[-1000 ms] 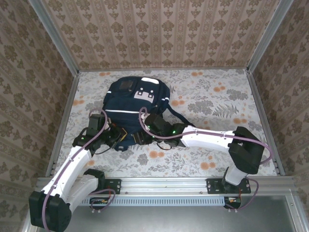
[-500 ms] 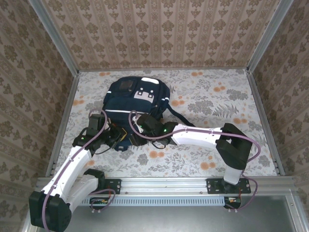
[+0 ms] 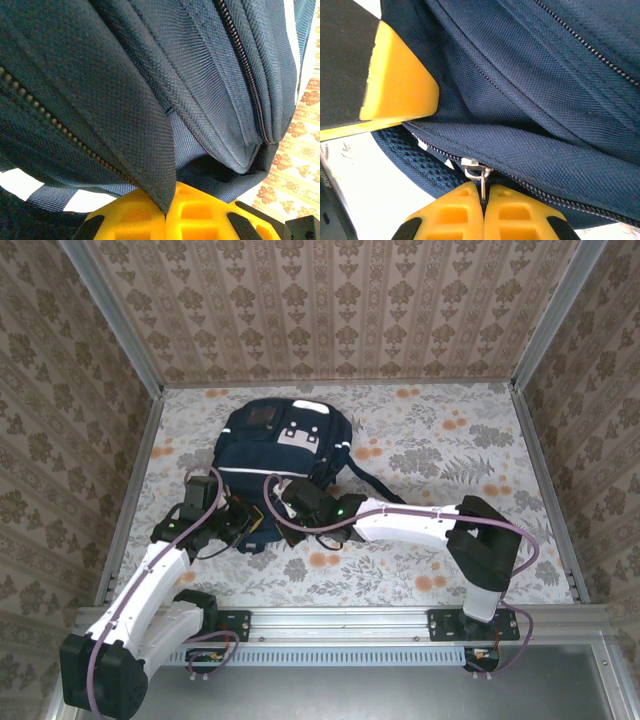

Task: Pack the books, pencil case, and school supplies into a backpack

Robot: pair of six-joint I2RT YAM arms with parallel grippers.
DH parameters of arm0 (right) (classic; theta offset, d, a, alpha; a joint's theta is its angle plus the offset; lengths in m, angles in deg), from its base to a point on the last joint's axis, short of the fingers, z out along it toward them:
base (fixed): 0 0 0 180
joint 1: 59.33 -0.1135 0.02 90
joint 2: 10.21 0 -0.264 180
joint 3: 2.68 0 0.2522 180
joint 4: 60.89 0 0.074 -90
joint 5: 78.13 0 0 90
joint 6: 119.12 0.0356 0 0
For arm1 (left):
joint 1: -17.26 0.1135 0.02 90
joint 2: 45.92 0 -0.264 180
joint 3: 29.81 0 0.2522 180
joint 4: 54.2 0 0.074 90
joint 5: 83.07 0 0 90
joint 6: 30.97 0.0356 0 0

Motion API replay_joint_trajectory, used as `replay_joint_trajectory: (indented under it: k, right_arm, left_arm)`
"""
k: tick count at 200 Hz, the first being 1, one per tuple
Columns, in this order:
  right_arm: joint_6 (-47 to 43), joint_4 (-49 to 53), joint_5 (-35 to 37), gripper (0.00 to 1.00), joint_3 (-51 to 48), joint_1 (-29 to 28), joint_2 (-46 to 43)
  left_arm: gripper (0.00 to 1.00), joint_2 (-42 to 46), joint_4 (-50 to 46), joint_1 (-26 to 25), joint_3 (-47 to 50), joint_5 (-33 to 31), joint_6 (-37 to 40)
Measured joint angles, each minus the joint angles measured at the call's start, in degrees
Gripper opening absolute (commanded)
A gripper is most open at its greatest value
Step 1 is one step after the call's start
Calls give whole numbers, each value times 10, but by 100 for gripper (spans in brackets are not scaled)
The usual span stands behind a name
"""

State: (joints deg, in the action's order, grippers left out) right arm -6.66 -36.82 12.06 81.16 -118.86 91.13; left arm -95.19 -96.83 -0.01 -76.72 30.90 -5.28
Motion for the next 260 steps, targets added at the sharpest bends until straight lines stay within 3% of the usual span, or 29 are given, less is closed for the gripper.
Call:
replay_joint_trajectory:
  k: [56,108,211,260]
  right_arm:
    - [7,66,57,0,-1,1,-35]
    - [19,86,70,0,-50,82,-45]
    - [-10,60,23,0,-48,228,17]
    - [-13,81,-10,0,-9,256,41]
  left_arm:
    - [0,1,-15,4,-12,6,1]
    - [0,19,-52,43,-17,3,15]
    - [0,38,-90,83,-30,39,42]
    - [0,29,-65,83,-30,65,42]
